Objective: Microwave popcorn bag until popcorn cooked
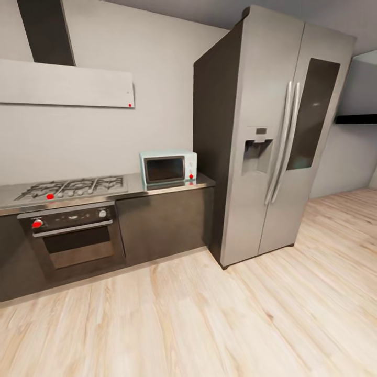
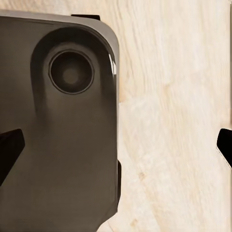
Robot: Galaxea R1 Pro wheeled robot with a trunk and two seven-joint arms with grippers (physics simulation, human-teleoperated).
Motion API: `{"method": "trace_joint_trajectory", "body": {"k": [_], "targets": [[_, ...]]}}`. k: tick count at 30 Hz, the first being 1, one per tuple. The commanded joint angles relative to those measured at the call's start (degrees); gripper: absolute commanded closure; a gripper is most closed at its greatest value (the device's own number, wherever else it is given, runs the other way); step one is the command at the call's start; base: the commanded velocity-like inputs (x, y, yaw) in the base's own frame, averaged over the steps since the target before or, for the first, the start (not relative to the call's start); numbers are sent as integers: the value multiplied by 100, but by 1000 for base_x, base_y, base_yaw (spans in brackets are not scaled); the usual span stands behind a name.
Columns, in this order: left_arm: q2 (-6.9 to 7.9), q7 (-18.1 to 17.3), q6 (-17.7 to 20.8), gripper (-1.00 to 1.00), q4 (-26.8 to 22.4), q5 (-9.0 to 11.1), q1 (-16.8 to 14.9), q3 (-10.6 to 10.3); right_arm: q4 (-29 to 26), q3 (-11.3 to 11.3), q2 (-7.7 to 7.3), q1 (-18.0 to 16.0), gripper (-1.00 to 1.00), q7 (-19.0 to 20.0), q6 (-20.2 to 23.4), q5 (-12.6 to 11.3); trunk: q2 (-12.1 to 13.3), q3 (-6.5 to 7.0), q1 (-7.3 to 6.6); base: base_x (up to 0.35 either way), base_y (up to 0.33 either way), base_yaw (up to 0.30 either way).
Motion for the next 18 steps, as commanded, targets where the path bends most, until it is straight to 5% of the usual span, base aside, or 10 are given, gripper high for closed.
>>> {"method": "trace_joint_trajectory", "body": {"k": [1, 18], "targets": [[-1, 1, -11, -100, -2, 7, -1, 26, 4, 1, -2, -1, -100, -13, -22, 9, -2, -4, 3, 323, 0, 0], [-10, 1, 6, -100, 7, 9, 1, 26, 4, -16, -12, -1, -100, -13, -32, 15, -2, -4, 3, 323, -2, 0]]}}
